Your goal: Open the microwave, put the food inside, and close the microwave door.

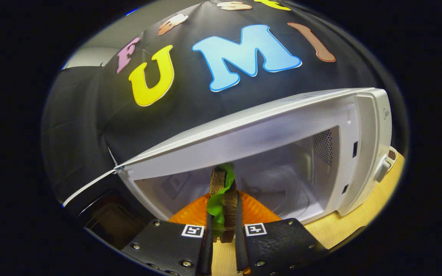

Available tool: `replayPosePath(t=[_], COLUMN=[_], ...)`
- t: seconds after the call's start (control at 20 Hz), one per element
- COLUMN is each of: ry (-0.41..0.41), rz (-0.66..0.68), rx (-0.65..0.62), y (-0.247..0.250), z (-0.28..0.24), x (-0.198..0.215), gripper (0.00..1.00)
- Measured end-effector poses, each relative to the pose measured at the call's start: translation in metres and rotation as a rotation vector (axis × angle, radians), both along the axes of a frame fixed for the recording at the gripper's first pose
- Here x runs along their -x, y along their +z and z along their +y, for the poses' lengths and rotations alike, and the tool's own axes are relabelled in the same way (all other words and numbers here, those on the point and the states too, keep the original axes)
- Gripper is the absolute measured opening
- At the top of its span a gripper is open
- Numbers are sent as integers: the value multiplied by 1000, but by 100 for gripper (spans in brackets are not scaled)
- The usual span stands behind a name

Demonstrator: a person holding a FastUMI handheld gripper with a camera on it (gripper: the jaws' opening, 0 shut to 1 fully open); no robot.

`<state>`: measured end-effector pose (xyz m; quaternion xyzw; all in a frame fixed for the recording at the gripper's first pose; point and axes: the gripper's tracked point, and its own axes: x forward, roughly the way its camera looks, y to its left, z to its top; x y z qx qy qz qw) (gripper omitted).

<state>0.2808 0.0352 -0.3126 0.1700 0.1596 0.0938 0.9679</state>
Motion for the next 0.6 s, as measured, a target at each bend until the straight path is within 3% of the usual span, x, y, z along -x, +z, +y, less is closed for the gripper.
replayPosePath(t=[0.2,0.45,0.5,0.55,0.6], ry=[-9,-33,-49,-90,-145], rz=[1,-19,-33,-38,-31], rx=[-22,40,60,96,141], y=[-11,-19,-19,-21,-24], z=[-1,-13,-17,-29,-44], x=[-33,-54,-58,-65,-69], gripper=[24,27,36,39,50])
